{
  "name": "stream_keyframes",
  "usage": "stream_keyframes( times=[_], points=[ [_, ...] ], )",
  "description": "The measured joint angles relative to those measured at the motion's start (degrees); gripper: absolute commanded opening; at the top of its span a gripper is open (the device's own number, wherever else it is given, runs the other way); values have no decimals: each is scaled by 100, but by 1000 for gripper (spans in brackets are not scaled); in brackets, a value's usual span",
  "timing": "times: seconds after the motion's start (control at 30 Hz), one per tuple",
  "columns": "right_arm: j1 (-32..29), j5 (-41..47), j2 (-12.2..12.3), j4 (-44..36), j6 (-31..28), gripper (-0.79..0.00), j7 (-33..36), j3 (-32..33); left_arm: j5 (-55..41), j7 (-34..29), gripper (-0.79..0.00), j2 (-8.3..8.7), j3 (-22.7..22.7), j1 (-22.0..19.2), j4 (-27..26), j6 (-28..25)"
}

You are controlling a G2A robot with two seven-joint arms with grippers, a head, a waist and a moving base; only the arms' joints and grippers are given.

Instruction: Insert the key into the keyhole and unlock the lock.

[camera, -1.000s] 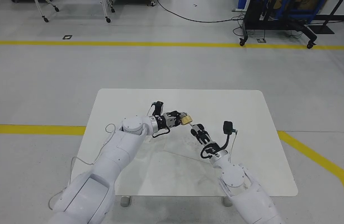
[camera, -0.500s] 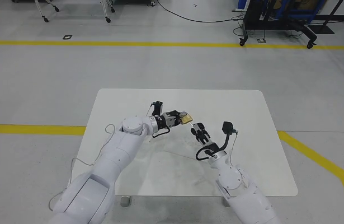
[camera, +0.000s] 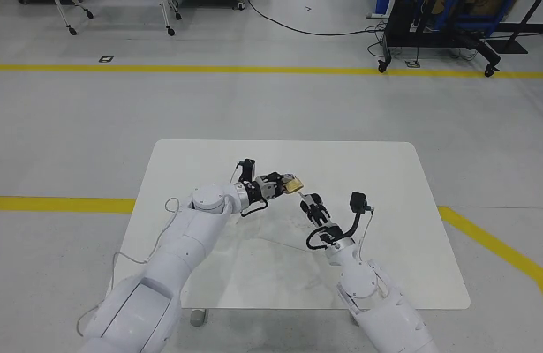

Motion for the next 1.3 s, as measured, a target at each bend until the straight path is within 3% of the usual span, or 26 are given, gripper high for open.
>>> stream_keyframes(
  times=[0.2, 0.8, 1.3],
  points=[
    [-46, 98, -8, -79, 34, -785, 93, 58, 311, 511, -785, 30, -12, 90, -189, -236],
    [138, -79, -124, 124, 184, -785, -336, -69, 529, 342, -785, 105, -129, 251, -522, -67],
    [125, -102, -181, 85, 238, -785, -306, -76, 572, 401, -785, 119, -219, 296, -575, 15]
  ],
)
